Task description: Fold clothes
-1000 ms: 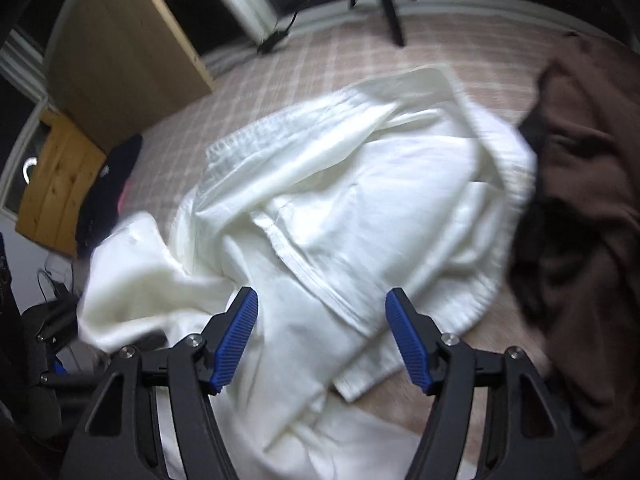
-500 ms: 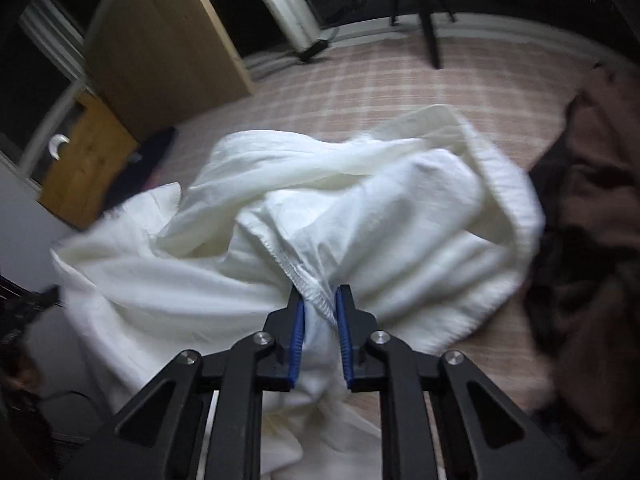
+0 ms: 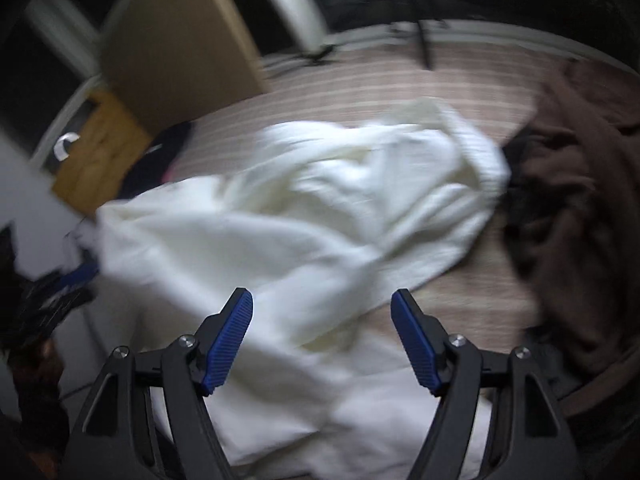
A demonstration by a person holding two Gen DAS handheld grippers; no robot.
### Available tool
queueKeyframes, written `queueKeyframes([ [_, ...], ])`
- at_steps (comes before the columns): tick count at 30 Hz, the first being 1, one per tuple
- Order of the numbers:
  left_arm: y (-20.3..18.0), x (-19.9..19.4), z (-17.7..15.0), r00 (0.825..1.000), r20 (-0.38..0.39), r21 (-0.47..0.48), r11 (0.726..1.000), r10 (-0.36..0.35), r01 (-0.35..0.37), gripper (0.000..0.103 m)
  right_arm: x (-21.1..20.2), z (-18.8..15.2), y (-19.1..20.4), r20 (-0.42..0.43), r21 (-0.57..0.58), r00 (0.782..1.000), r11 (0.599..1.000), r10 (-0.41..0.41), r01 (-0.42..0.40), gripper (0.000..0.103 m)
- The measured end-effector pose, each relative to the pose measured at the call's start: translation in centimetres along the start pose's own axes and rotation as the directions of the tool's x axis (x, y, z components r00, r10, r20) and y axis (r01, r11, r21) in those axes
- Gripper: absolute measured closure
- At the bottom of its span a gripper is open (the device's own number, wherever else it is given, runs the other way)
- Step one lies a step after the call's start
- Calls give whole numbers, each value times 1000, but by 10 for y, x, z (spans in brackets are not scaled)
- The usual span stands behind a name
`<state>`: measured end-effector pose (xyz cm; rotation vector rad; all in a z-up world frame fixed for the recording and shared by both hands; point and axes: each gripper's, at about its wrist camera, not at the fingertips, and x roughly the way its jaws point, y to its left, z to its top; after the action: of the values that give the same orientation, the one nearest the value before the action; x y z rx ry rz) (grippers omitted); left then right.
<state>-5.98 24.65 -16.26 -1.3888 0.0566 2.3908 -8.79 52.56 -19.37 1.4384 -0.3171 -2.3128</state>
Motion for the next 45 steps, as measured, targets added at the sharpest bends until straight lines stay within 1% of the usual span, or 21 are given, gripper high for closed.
queueKeyframes([
  [5, 27, -4, 0, 999, -6, -56, 997, 54, -54, 58, 23, -5, 76, -1, -268, 1000, 963, 21, -20, 32],
  [10, 63, -19, -7, 994, 3, -151, 983, 109, -107, 58, 58, 12, 118, 20, -406, 999, 914, 41, -29, 34],
  [11, 69, -22, -10, 993, 3, -160, 980, 117, -115, 58, 65, 15, 120, -1, -411, 998, 910, 58, -53, 66],
  [12, 74, -24, -12, 992, 2, -167, 978, 124, -122, 58, 69, 17, 120, -40, -405, 996, 910, 81, -90, 87],
  [13, 79, -27, -14, 991, 0, -173, 976, 132, -130, 58, 67, 19, 114, -55, -383, 994, 917, 94, -109, 101],
  [14, 82, -28, -16, 991, -2, -174, 976, 135, -133, 58, 61, 20, 106, -56, -356, 993, 927, 103, -116, 101],
  [16, 86, -28, -20, 991, -7, -172, 976, 135, -134, 58, 39, 20, 78, -24, -299, 996, 950, 91, -94, 101],
  [18, 88, -24, -23, 992, -17, -169, 978, 124, -125, 58, 5, 15, 25, 30, -185, 998, 981, 60, -53, 101],
  [20, 87, -15, -24, 995, -31, -160, 982, 97, -101, 58, -23, 5, -25, 69, -73, 996, 996, -48, 53, 101],
  [24, 75, 11, -20, 997, -70, -115, 992, 38, -46, 58, -62, -25, -102, 39, 121, 946, 941, -323, 316, 100],
  [25, 70, 18, -18, 996, -81, -102, 994, 22, -31, 58, -67, -29, -110, 13, 147, 928, 919, -372, 366, 98],
  [26, 64, 26, -16, 996, -93, -90, 996, 5, -14, 58, -71, -31, -112, 2, 171, 924, 910, -383, 376, 91],
  [27, 58, 33, -14, 995, -104, -78, 997, -12, 3, 58, -75, -33, -114, 3, 196, 927, 909, -374, 367, 85],
  [29, 47, 44, -9, 993, -115, -48, 999, -32, 26, 56, -80, -33, -107, 32, 196, 953, 937, -302, 291, 47],
  [30, 41, 50, -7, 992, -121, -29, 999, -37, 34, 53, -78, -31, -99, 42, 171, 966, 954, -257, 246, 37],
  [36, 30, 94, 8, 988, -155, 33, 999, -17, 22, 56, -31, -2, -48, 9, -46, 987, 986, -161, 162, 34],
  [39, 39, 110, 13, 981, -186, -12, 999, -51, 50, 94, 2, 10, -32, -39, -115, 991, 985, -131, 126, 34],
  [41, 47, 115, 16, 977, -196, -54, 996, -85, 76, 95, 17, 16, -32, -44, -145, 992, 983, -117, 109, 35],
  [42, 50, 113, 19, 978, -188, -64, 995, -91, 80, 96, 21, 19, -35, -44, -140, 993, 985, -106, 99, 40],
  [44, 56, 103, 24, 982, -160, -73, 994, -95, 84, 98, 26, 26, -47, -42, -80, 997, 995, -68, 64, 90],
  [45, 58, 97, 27, 984, -144, -76, 993, -102, 91, 98, 26, 29, -54, -40, -44, 998, 998, -49, 47, 92],
])
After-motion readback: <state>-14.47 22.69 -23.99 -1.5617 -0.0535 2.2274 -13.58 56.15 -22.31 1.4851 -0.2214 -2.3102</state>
